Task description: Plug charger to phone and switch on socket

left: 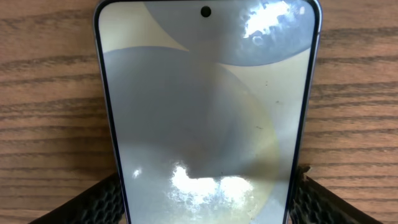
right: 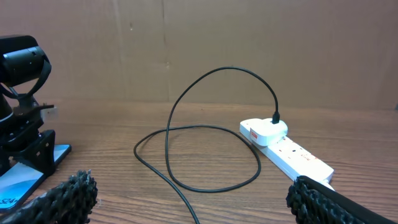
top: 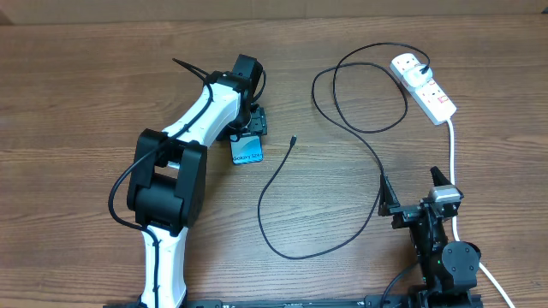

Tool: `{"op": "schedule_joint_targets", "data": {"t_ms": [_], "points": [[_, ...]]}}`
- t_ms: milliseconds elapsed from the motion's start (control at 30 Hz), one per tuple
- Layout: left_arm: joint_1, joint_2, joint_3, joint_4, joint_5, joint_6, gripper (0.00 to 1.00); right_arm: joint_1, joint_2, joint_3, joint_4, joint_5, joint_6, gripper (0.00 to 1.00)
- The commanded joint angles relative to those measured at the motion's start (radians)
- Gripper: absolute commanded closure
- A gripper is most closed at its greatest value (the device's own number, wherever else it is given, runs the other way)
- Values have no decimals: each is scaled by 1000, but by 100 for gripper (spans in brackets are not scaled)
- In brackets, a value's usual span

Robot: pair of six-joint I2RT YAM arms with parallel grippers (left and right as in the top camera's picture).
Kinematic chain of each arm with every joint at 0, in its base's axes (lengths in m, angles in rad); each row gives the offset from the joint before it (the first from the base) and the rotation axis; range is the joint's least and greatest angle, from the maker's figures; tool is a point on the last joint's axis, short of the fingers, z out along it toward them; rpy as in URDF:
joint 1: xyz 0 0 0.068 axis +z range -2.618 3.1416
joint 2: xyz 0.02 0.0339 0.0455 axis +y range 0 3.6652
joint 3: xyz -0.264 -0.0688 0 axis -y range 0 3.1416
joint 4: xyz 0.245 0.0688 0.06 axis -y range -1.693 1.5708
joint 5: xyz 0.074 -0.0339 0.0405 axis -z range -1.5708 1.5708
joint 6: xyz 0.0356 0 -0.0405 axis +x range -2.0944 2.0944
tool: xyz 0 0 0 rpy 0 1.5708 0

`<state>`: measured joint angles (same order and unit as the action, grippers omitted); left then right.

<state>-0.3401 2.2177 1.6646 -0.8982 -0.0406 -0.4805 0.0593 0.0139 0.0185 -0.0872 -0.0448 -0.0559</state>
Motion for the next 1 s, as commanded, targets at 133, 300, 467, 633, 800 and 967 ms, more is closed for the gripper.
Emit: {"op": "schedule_joint_targets", "data": {"t_ms": [133,300,467,633,800,967], "points": [[1,40,55,-75,19,-14,27,-3,-5,-10,6,-1,3,0],[2,39,75,-97,55,-14,26,-3,-5,-10,6,-1,3,0],[21,39,87,-109,129,-15,29,-3,-5,-10,6,-1,3,0],[52,39,110,-142,193,-14,29,-3,-5,-10,6,-1,3,0],[84,39,167,-196,265,-14,30,-3,-5,-10,6,-1,3,0],[105,39,205,-225,363,-14,30,-3,-5,-10,6,-1,3,0]]}}
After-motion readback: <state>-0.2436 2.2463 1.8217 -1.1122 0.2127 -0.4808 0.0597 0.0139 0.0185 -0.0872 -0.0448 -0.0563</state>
